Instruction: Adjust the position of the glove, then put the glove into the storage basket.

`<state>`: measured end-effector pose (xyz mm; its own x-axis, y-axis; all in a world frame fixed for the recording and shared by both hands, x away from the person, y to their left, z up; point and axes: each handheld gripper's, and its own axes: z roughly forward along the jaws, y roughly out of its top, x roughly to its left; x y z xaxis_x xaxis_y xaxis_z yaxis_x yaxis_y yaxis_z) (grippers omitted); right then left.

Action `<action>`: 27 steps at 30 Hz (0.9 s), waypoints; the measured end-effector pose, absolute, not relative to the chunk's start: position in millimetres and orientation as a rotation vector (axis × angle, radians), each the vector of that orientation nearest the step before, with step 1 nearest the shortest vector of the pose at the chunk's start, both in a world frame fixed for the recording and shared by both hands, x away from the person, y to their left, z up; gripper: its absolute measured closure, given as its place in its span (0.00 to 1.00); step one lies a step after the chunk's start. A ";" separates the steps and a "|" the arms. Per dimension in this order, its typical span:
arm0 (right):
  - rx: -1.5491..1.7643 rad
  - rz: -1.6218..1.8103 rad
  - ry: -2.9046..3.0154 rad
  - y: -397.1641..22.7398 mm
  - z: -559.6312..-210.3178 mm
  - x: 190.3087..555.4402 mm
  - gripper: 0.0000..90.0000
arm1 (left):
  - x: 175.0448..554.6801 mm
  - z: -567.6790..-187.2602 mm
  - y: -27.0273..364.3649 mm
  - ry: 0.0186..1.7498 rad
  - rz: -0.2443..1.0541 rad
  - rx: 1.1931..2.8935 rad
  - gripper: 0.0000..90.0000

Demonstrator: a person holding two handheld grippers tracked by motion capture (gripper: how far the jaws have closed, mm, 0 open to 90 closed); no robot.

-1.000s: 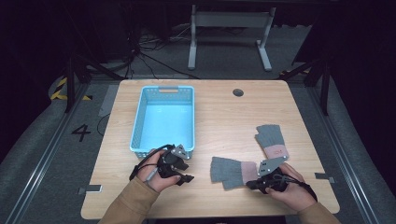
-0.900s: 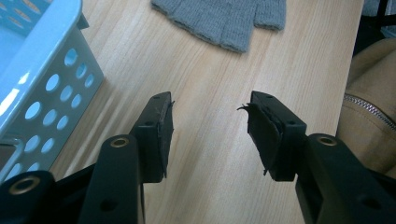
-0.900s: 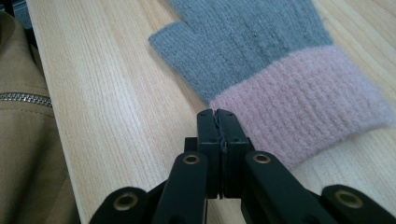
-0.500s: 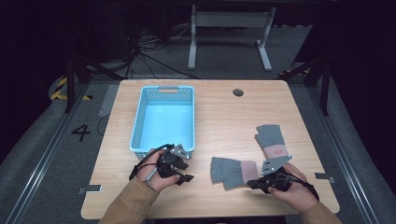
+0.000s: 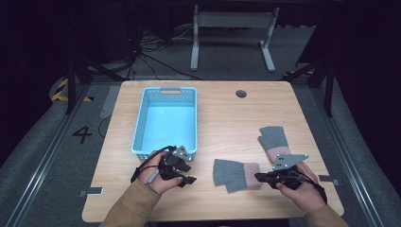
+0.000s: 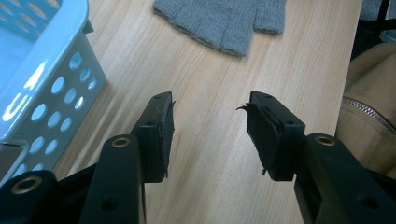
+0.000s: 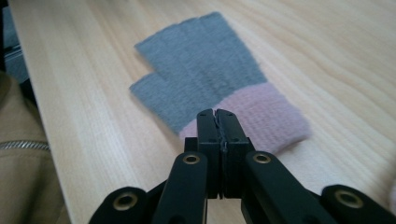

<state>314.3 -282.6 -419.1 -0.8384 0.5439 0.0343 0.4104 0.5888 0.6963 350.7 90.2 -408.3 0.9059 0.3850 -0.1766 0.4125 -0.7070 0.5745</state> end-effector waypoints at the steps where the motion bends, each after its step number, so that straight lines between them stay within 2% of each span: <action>1: 0.810 1.085 2.623 -283.5 -418.7 314.7 1.00 | 350.8 -408.3 90.2 0.568 -0.057 2.433 0.58; 7: 0.895 1.086 2.533 -290.4 -414.6 318.3 0.99 | 350.3 -408.8 89.9 0.566 -0.058 2.434 0.57; 20: 1.122 1.065 2.362 -310.9 -403.1 338.6 0.85 | 345.3 -409.1 99.8 0.611 -0.015 2.404 0.57; 27: 1.229 1.031 2.292 -322.8 -398.5 363.7 0.80 | 343.5 -409.4 106.3 0.638 -0.007 2.396 0.57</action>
